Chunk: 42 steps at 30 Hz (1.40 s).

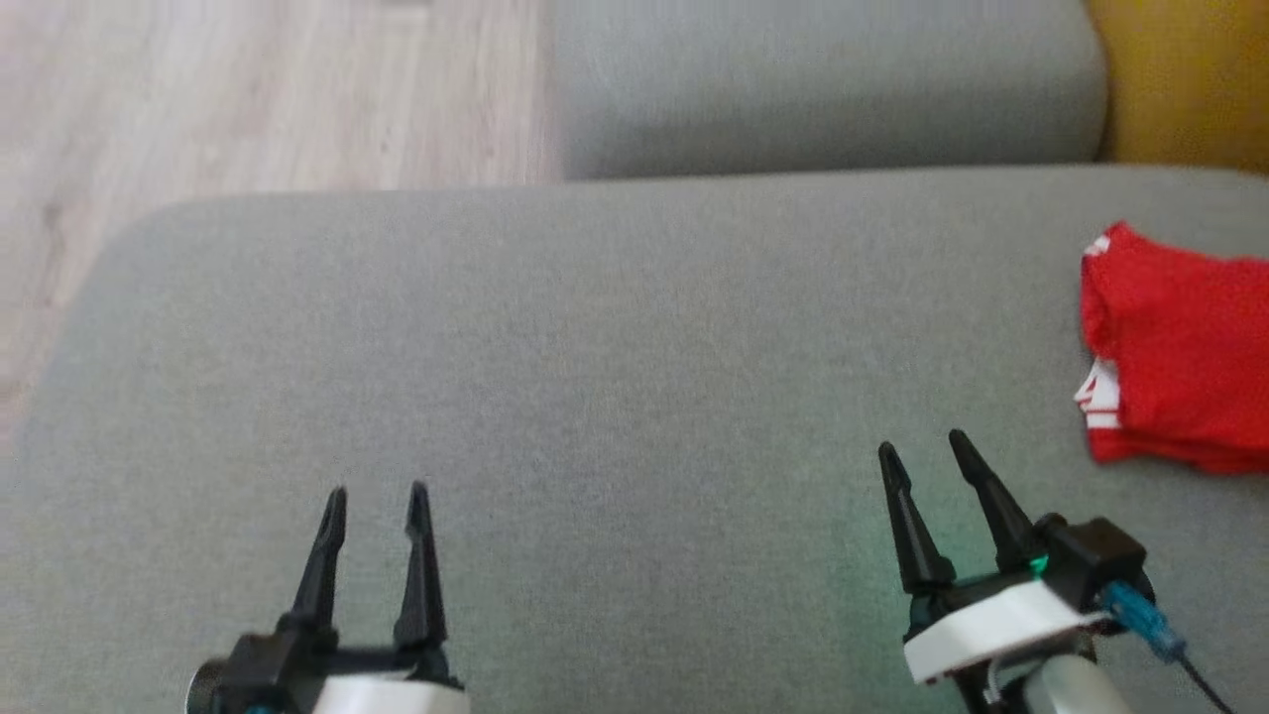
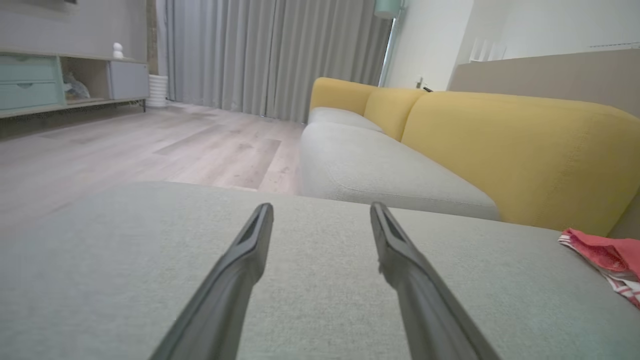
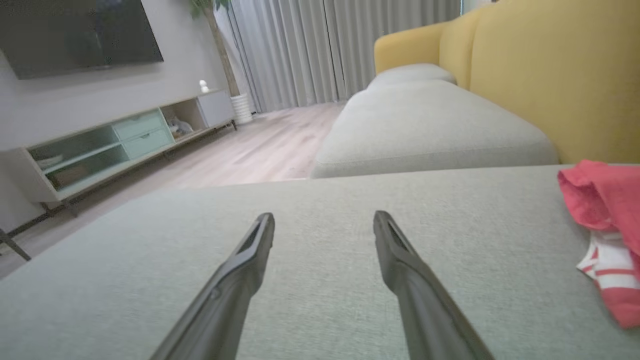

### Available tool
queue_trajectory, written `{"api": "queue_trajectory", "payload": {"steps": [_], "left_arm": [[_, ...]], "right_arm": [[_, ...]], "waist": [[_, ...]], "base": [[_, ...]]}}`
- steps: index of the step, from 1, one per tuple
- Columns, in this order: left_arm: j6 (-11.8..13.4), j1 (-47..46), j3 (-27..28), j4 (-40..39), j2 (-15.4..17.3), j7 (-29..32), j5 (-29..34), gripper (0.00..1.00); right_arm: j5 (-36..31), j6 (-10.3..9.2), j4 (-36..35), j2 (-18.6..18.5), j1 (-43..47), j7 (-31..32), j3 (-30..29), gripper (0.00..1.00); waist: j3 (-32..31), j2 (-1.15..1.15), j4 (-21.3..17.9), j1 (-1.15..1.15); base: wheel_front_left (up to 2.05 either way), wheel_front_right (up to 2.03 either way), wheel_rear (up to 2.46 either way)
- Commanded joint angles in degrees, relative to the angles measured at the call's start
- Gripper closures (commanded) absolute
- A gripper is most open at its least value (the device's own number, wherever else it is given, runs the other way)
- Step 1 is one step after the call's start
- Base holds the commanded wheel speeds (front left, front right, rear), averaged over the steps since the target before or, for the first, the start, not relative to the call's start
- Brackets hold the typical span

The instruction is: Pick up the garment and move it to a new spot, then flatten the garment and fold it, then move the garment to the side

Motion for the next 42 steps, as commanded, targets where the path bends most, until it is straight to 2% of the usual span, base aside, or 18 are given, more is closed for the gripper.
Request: {"api": "queue_trajectory", "payload": {"steps": [1, 11, 25, 26, 31, 42], "left_arm": [[0.39, -1.31, 2.33, -2.21, -0.07, -0.29, 0.35, 0.0], [1.58, 2.58, 4.08, -2.25, -0.07, -0.29, 1.68, 0.0], [0.97, 3.05, 3.33, 2.26, -0.07, -0.29, 2.02, 0.0], [0.88, 4.76, 1.82, 4.01, 0.08, 0.01, 1.94, 1.0], [0.86, 6.23, 1.84, 8.35, 0.04, 0.06, 1.78, 1.0], [0.1, 4.81, 3.09, 8.33, 0.05, 1.74, -4.57, 1.0]], "right_arm": [[-0.12, -0.04, -2.88, 0.14, -1.18, -0.75, 1.0, 0.0], [-1.66, -0.04, -4.57, 1.88, 4.32, -0.78, -0.24, 0.0], [0.54, -0.04, -4.1, 2.09, 5.58, -0.78, -0.34, 0.0], [0.24, 0.0, -2.39, 2.21, 6.84, -0.17, -1.51, 1.0], [0.37, 0.0, 1.79, 2.21, 9.37, -0.03, -1.3, 1.0], [7.01, 0.0, 1.35, 1.86, 8.26, 1.26, -2.21, 1.0]], "waist": [[-2.67, 0.0, 0.54, 0.02], [-5.26, 0.0, -0.62, 0.02], [-7.8, 0.0, -1.27, 0.02], [-7.8, 0.0, -1.27, 0.03], [-7.86, 0.0, -1.33, 0.03], [-7.23, 0.0, -1.53, 0.03]], "base": [[0.0, 0.0, 0.0], [0.0, 0.0, 0.0], [0.0, 0.0, 0.0], [0.0, 0.0, 0.0], [0.0, 0.0, 0.0], [0.0, 0.0, 0.0]]}}
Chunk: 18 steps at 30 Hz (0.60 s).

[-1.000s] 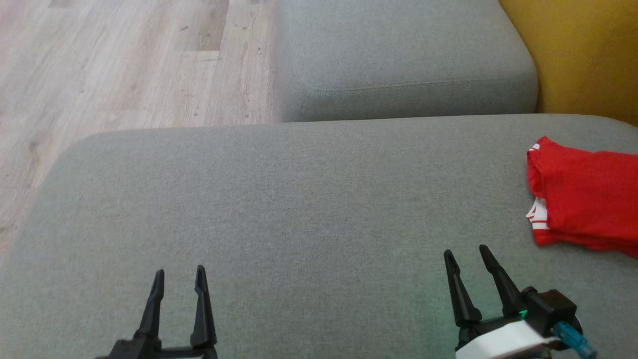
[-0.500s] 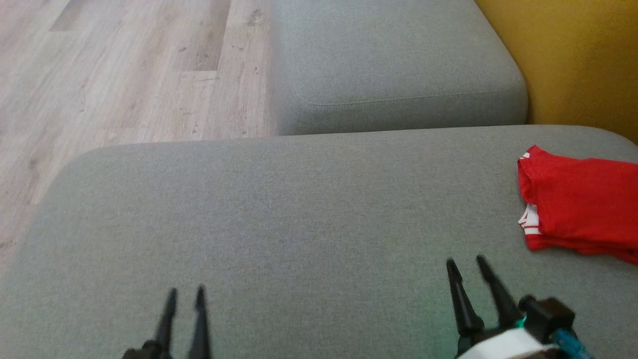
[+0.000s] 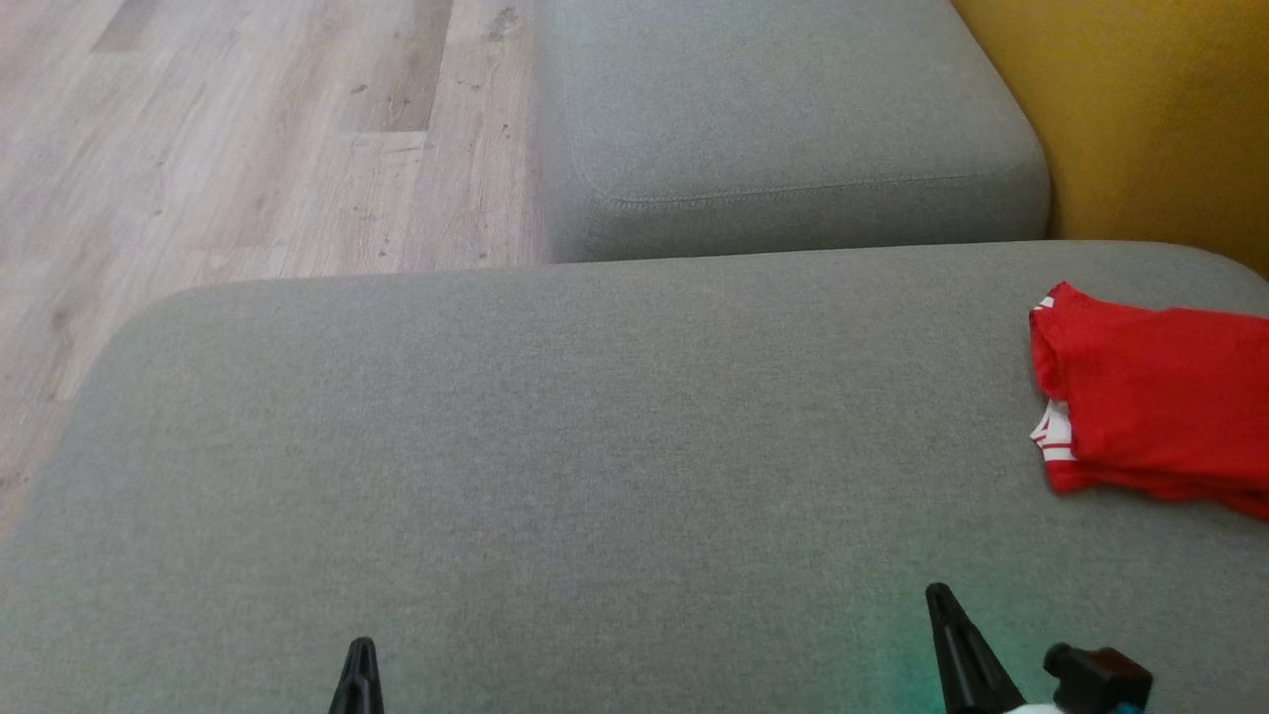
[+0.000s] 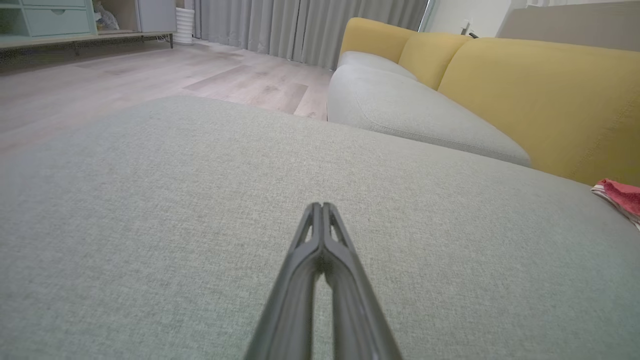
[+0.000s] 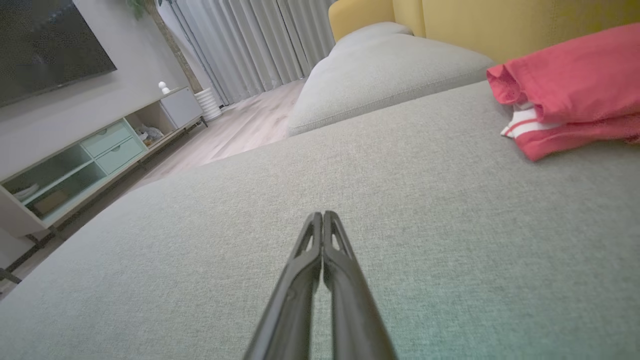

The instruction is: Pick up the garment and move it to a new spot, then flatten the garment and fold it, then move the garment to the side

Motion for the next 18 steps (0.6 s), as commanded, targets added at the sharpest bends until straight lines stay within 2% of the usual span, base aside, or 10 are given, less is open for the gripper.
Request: {"api": "queue_trajectory", "payload": {"steps": [1, 18], "left_arm": [[-0.35, -2.96, 1.06, -1.77, 0.01, 0.3, -1.55, 1.0], [-1.64, -5.36, 3.21, -1.88, 0.01, 3.18, -12.31, 1.0]], "right_arm": [[1.74, 0.0, -2.04, -0.37, -2.86, 0.2, -0.57, 1.0], [12.83, -0.01, -2.68, -0.8, -4.83, 2.57, -2.32, 1.0]], "waist": [[0.09, 0.0, -0.03, 0.0], [1.16, 0.0, -0.37, 0.0]], "base": [[0.0, 0.0, 0.0], [0.0, 0.0, 0.0]]}}
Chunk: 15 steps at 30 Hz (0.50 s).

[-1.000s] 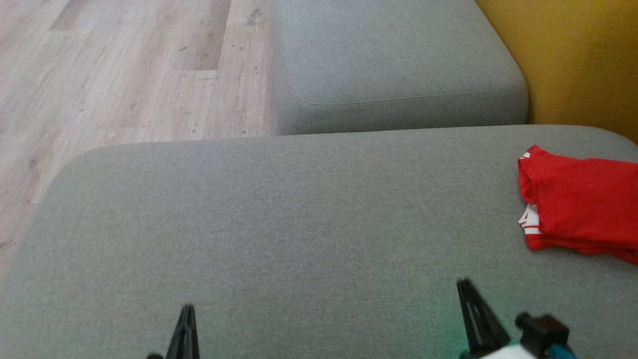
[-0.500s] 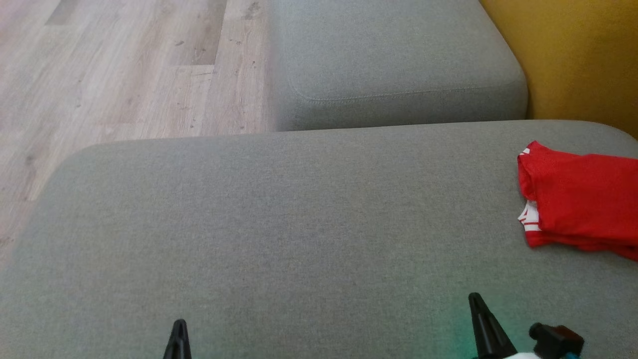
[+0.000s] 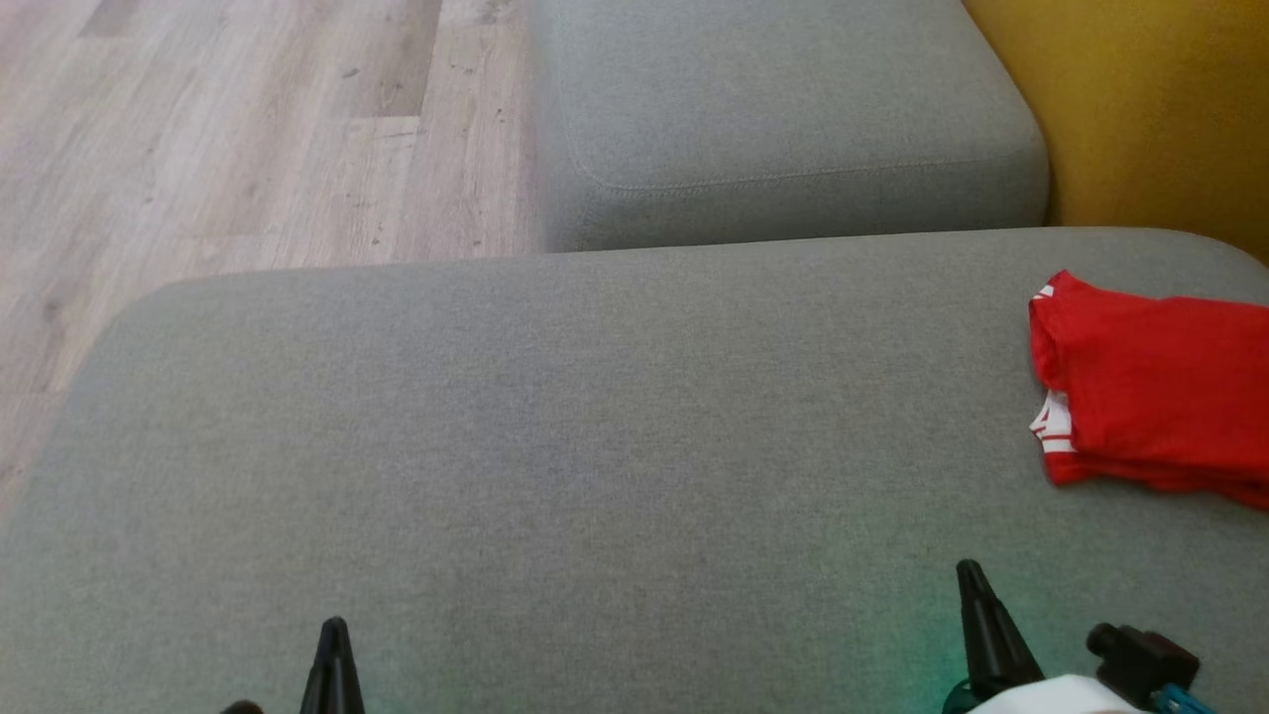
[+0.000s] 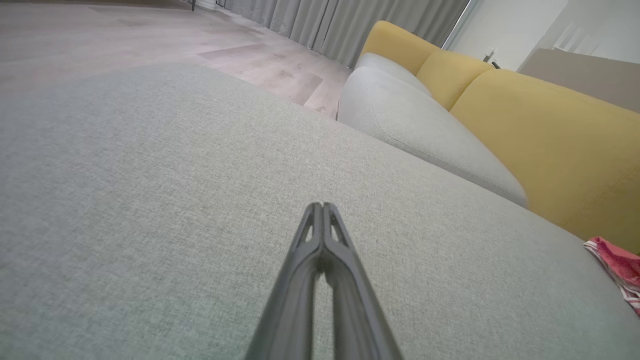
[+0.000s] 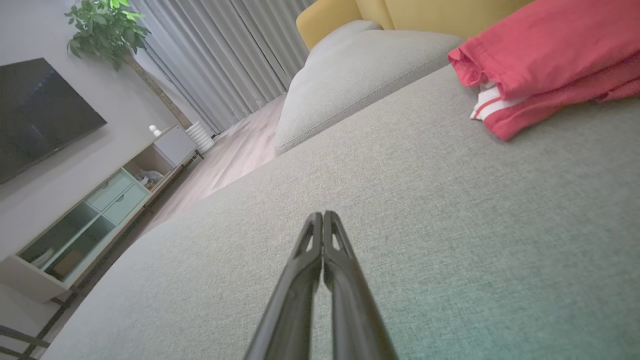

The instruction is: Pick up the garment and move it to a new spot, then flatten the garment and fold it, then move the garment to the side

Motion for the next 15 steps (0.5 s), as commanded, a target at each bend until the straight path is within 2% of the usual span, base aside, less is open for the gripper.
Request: {"api": "queue_trajectory", "payload": {"steps": [1, 15], "left_arm": [[-0.64, -3.13, 1.39, -1.84, 0.01, 0.31, -1.6, 1.0], [-1.7, -5.1, 3.16, -1.92, 0.0, 2.68, -10.44, 1.0]], "right_arm": [[1.81, -0.01, -2.04, -0.77, -3.39, 0.25, -0.42, 1.0], [10.78, -0.01, -2.58, -1.0, -4.99, 2.33, -2.02, 1.0]], "waist": [[0.09, 0.0, -0.03, 0.0], [0.97, 0.0, -0.31, 0.0]], "base": [[0.0, 0.0, 0.0], [0.0, 0.0, 0.0]]}}
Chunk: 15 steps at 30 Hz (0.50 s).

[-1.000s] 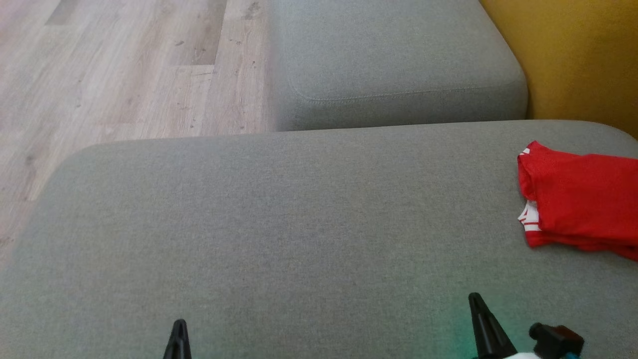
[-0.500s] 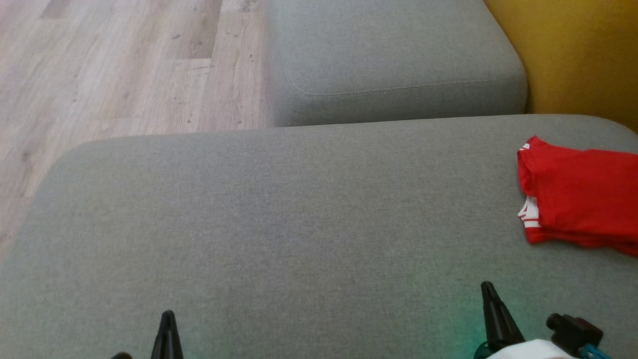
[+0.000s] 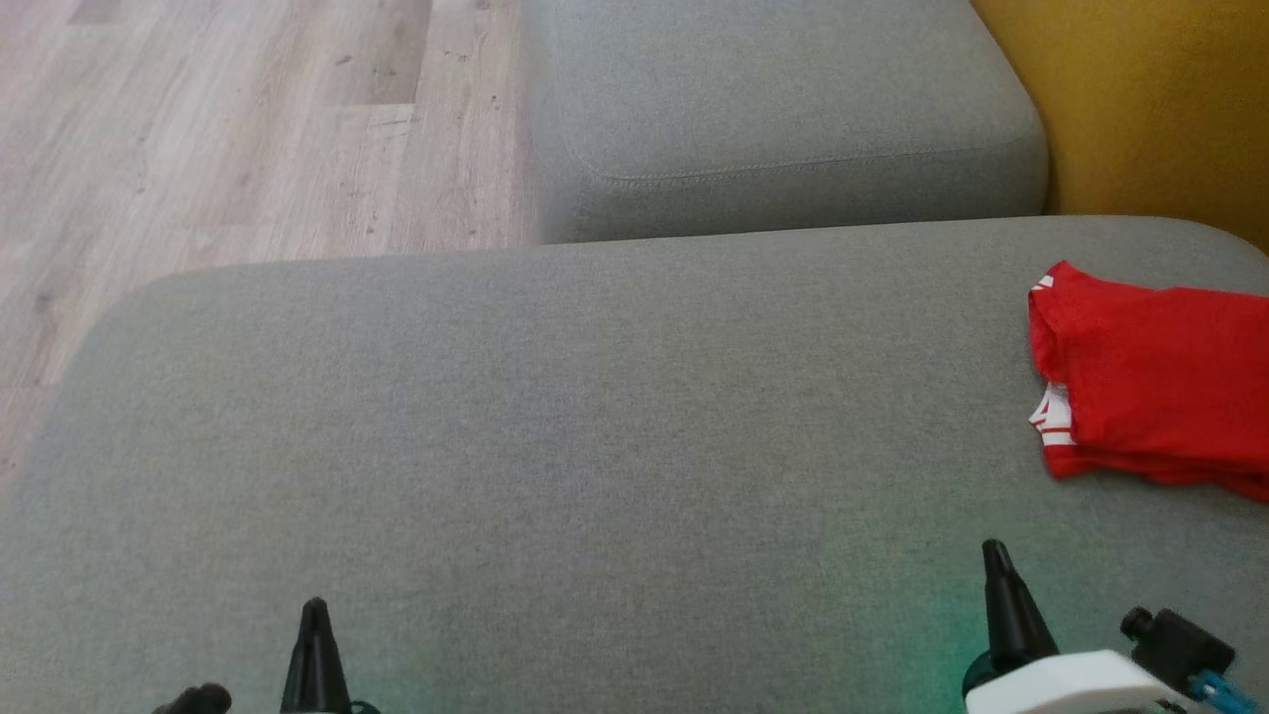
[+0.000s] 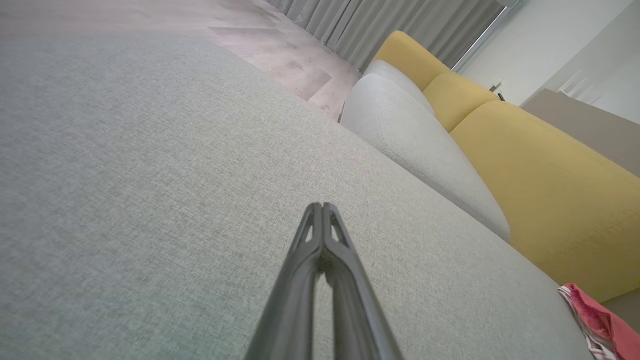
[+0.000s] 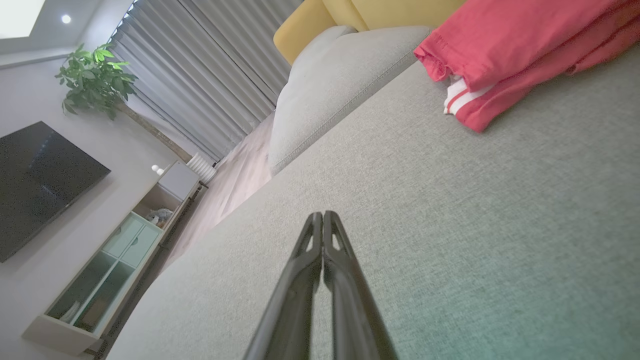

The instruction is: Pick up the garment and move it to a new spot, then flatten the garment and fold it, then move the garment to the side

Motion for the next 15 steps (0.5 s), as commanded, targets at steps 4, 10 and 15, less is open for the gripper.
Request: {"api": "queue_trajectory", "payload": {"steps": [4, 10, 15], "left_arm": [[-0.83, -3.66, 1.92, -1.94, 0.01, 0.92, -3.55, 1.0], [-1.21, -4.37, 2.55, -1.97, 0.0, 1.76, -6.7, 1.0], [-1.67, -5.21, 3.31, -2.0, 0.0, 2.78, -10.49, 1.0]], "right_arm": [[3.68, -0.02, -2.37, -0.97, -4.04, 0.74, -0.62, 1.0], [6.84, -0.02, -2.56, -1.02, -4.61, 1.51, -1.23, 1.0], [10.64, -0.02, -2.78, -1.08, -5.3, 2.45, -1.98, 1.0]], "waist": [[0.28, 0.0, -0.09, -0.01], [0.6, 0.0, -0.19, -0.01], [0.97, 0.0, -0.31, -0.01]], "base": [[0.0, 0.0, 0.0], [0.0, 0.0, 0.0], [0.0, 0.0, 0.0]]}}
